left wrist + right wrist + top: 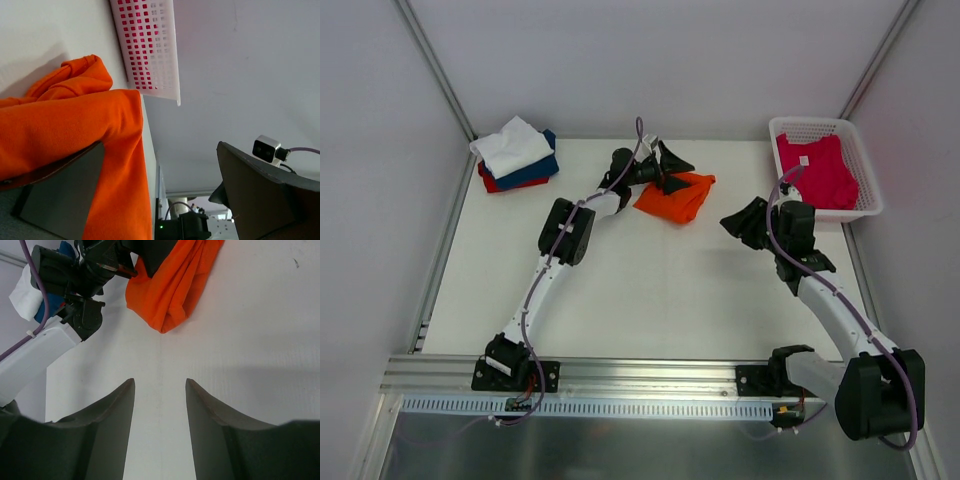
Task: Fold and stack the t-shirts
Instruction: Fold the tshirt
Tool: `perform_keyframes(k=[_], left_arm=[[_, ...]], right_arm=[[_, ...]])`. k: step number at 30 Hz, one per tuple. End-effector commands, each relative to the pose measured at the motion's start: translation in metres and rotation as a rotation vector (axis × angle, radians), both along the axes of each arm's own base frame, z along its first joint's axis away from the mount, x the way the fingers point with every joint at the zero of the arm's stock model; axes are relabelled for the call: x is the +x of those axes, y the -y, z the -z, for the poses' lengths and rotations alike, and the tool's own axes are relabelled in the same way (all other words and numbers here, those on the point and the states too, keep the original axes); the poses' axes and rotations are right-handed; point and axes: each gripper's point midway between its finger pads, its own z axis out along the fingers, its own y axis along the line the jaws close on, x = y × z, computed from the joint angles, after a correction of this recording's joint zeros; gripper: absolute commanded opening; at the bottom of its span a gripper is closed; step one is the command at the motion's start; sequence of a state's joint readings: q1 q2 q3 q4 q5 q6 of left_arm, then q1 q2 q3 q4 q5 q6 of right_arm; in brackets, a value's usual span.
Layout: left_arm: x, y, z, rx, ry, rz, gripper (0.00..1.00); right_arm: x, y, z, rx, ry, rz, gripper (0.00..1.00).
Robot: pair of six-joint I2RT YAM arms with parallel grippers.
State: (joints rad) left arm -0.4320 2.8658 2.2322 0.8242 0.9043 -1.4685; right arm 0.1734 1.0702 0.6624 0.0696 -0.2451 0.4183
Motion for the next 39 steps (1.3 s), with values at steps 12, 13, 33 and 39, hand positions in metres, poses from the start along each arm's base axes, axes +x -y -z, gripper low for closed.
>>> perform_keyframes(k=[12,13,33,39], left_arm=[[-0.124,-0.030,0.024,0.114,-0.134,-0.019,0.96],[-0.136,-0.035,0.022,0.114,-0.132,-0.033,0.96],[-0.187,-0.038,-0.066,0.116,0.120,-0.007,0.99],[-0.190,-0.048,-0.137,0.171,0.305,-0.014,0.99]], right_arm=[[-0.010,-0.001,-0.025,0.048,0.074,-0.001,0.48],[-0.011,0.000,-0.026,0.048,0.075,-0.001,0.48],[-0.038,0.004,-0.014,0.037,0.061,-0.011,0.49],[-0.040,0.005,-0.010,0.036,0.058,-0.006,0.49]])
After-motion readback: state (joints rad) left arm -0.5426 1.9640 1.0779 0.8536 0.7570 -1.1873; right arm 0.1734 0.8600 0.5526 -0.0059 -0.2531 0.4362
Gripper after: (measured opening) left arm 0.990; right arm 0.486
